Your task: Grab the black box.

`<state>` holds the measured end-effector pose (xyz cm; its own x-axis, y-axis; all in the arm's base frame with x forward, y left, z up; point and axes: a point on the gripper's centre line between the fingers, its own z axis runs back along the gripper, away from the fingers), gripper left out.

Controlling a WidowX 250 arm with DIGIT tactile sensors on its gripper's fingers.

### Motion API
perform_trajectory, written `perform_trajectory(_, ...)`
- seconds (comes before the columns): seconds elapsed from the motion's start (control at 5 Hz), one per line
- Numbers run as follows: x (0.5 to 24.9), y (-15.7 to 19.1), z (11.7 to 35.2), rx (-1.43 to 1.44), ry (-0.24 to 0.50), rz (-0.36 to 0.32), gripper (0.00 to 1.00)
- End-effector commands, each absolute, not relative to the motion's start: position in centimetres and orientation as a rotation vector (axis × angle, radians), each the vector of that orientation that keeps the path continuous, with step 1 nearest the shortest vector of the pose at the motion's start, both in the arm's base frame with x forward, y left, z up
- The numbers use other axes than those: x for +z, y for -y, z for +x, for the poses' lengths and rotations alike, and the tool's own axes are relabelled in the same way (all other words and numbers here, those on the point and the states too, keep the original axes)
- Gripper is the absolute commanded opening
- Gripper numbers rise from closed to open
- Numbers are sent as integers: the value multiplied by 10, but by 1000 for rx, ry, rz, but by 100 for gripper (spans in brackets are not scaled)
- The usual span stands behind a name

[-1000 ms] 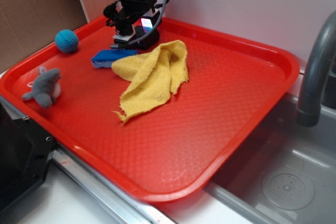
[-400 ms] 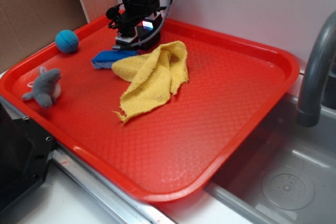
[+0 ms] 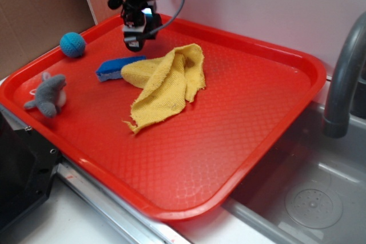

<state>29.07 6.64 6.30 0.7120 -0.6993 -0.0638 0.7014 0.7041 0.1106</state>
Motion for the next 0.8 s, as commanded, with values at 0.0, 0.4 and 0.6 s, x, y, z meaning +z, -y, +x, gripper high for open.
perform_trajectory(0.0,137,-18,282,-322,-68,18,0)
perform_trajectory(0.4,186,29,241,-34,-95,-62,0)
perform_trajectory(0.6,204,37,213,-19,-34,-48,0)
